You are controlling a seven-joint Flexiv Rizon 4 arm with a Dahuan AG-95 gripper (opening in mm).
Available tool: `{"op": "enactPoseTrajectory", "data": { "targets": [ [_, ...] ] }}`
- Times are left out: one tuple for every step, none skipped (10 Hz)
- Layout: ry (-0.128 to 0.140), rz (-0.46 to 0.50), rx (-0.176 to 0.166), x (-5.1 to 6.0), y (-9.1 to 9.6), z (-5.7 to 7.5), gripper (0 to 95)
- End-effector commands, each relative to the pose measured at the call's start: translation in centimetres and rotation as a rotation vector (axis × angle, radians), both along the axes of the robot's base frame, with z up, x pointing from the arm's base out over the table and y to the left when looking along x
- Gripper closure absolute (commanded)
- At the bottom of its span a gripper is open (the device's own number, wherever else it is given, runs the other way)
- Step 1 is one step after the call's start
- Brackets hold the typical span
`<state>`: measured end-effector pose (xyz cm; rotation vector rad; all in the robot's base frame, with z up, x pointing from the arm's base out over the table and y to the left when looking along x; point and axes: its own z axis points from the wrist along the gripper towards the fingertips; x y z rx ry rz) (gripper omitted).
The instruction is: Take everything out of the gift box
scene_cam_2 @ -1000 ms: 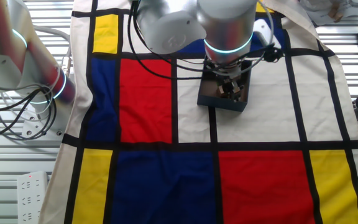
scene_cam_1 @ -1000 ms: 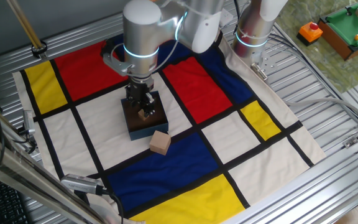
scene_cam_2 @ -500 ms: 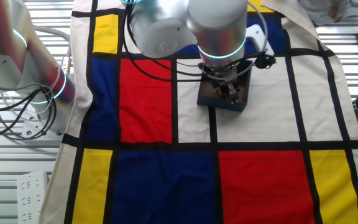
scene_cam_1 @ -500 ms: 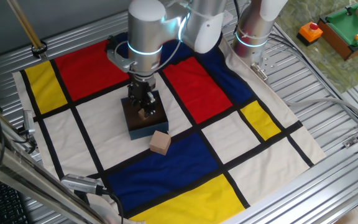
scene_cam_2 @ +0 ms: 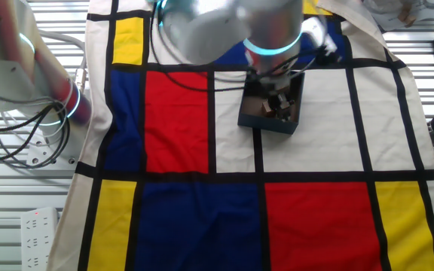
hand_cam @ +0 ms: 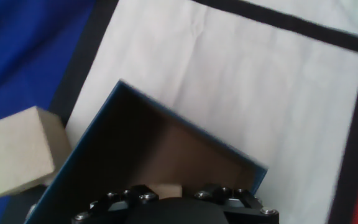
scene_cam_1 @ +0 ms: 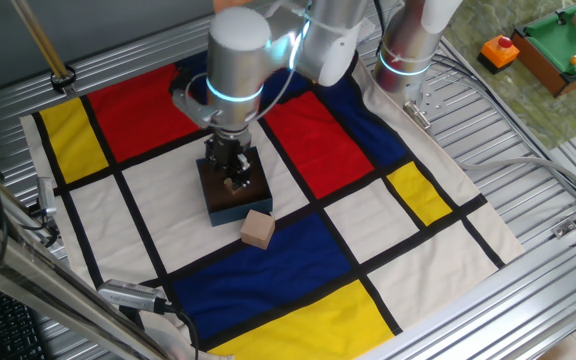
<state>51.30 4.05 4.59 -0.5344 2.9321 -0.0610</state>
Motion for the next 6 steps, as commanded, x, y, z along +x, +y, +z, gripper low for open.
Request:
{"op": "enactPoseTrajectory", "data": {
  "targets": [
    [0.039, -0.009, 0.048, -0.29, 0.65, 0.42, 38.0],
    [0.042, -0.01, 0.05, -0.29, 0.67, 0.42, 38.0],
    [0.06, -0.022, 0.053, -0.25, 0.83, 0.3, 38.0],
    [0.063, -0.02, 0.051, -0.21, 1.0, 0.17, 38.0],
    [0.07, -0.027, 0.054, -0.21, 1.01, 0.16, 38.0],
    [0.079, -0.035, 0.059, -0.19, 1.06, 0.09, 38.0]
  ]
}}
